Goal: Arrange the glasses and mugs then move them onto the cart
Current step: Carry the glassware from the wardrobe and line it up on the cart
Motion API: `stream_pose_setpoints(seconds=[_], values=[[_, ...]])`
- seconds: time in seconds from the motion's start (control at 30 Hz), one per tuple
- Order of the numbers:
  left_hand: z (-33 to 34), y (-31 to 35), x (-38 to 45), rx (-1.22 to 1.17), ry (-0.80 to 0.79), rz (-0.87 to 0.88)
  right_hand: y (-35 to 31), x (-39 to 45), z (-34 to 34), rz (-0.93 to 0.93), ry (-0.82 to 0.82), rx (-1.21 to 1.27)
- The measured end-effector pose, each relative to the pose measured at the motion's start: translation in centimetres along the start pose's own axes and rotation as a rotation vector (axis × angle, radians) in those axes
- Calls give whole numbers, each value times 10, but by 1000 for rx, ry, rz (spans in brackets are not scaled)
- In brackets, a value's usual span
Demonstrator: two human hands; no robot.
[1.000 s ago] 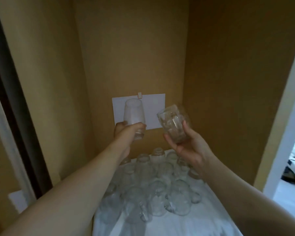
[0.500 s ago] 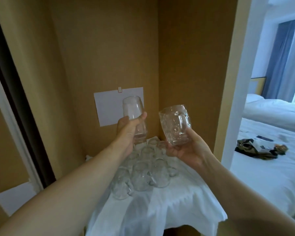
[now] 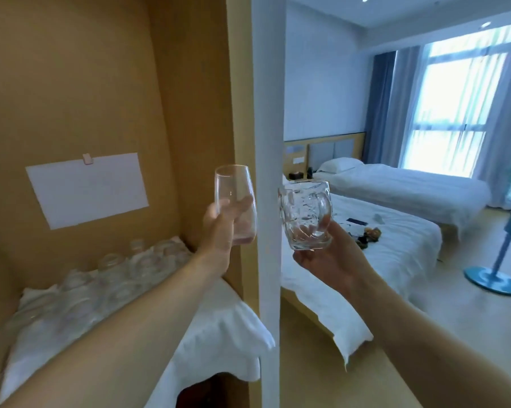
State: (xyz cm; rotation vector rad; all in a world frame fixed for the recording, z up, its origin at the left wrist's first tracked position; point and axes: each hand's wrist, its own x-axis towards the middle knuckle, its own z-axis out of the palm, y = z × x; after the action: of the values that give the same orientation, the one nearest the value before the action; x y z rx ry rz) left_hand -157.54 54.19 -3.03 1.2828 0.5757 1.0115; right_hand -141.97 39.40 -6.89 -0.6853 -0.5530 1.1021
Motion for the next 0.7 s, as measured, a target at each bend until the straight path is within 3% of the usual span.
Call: stream_pose_setpoints(seconds=[0.3, 0.53, 0.7], values=[[172, -58, -23, 53, -236, -127, -89, -85, -113, -104, 171, 13], [262, -104, -17, 99, -416, -179, -124, -114, -195, -181, 400, 55], [329, -136, 5, 107, -575, -211, -153, -118, -246, -274, 469, 64]])
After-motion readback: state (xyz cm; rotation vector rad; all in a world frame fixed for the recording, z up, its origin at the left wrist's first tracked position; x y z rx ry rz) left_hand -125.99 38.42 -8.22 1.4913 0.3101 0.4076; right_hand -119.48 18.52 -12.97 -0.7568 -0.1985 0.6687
